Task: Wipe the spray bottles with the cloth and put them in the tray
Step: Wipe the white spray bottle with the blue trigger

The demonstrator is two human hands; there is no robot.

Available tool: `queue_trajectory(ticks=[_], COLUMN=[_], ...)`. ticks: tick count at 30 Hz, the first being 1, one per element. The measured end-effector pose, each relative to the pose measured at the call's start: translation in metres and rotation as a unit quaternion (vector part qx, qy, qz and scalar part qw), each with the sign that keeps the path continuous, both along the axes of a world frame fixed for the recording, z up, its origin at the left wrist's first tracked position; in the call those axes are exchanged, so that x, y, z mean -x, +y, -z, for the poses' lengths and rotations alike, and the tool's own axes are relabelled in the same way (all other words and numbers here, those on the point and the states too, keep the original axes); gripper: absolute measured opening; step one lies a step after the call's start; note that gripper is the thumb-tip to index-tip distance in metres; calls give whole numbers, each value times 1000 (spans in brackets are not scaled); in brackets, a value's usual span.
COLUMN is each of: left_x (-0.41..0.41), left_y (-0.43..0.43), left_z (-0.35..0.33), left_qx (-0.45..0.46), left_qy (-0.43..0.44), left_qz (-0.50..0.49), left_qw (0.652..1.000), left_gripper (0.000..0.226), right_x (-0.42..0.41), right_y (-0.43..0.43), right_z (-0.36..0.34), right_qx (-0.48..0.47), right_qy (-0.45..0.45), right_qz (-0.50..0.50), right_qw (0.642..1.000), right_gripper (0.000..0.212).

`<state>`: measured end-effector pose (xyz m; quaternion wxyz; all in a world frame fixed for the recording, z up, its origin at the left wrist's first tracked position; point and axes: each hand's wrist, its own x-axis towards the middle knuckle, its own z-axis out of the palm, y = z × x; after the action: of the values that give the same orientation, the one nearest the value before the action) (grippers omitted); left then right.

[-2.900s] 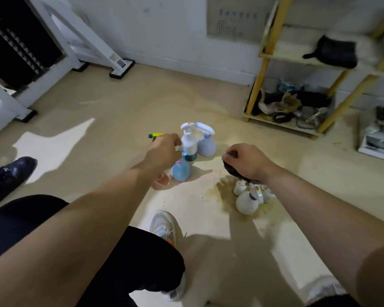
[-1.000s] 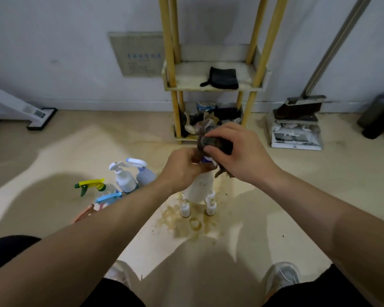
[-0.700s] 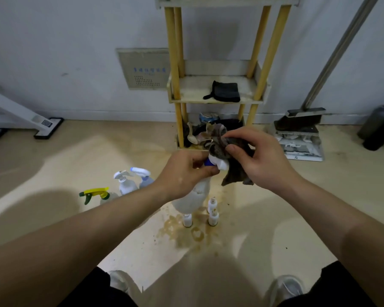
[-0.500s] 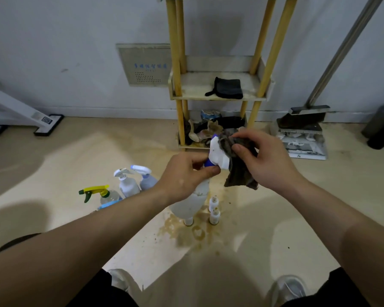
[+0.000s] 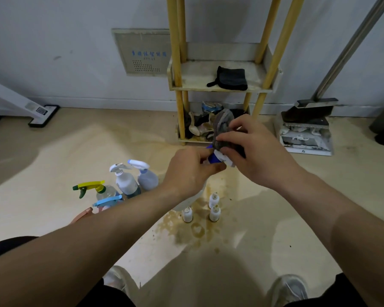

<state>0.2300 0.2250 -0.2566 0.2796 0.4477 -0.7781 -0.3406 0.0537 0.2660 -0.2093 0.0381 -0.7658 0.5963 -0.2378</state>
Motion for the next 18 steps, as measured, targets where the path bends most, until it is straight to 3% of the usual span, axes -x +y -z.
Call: queue_trajectory(ticks=[4,8,13,15,18], left_x=[1,0,-3,-3,0], left_y=[-2,-5,-11,-9,-7], left_z=[3,3,1,0,-4], left_qx=[-1,3,3,-10,-47], left_qy=[-41,-37,2,21,75], left_qz=[-13,-27,-33,-21,11], left_qw=[999,999,999,1000,996], left_gripper=[20,23,13,14,20], right_x=[-10,-5,9,9,-5], right_y=[2,4,3,1,4], right_z=[-4,-11,-4,4,11], right_qx=[-13,-49,15,10,-36], right_qy=[87,99,-109,-239,-421], right_qz=[-34,-56,57,113,107], right_qw=[996,992,992,964,900], right_gripper=[20,16,15,13,18])
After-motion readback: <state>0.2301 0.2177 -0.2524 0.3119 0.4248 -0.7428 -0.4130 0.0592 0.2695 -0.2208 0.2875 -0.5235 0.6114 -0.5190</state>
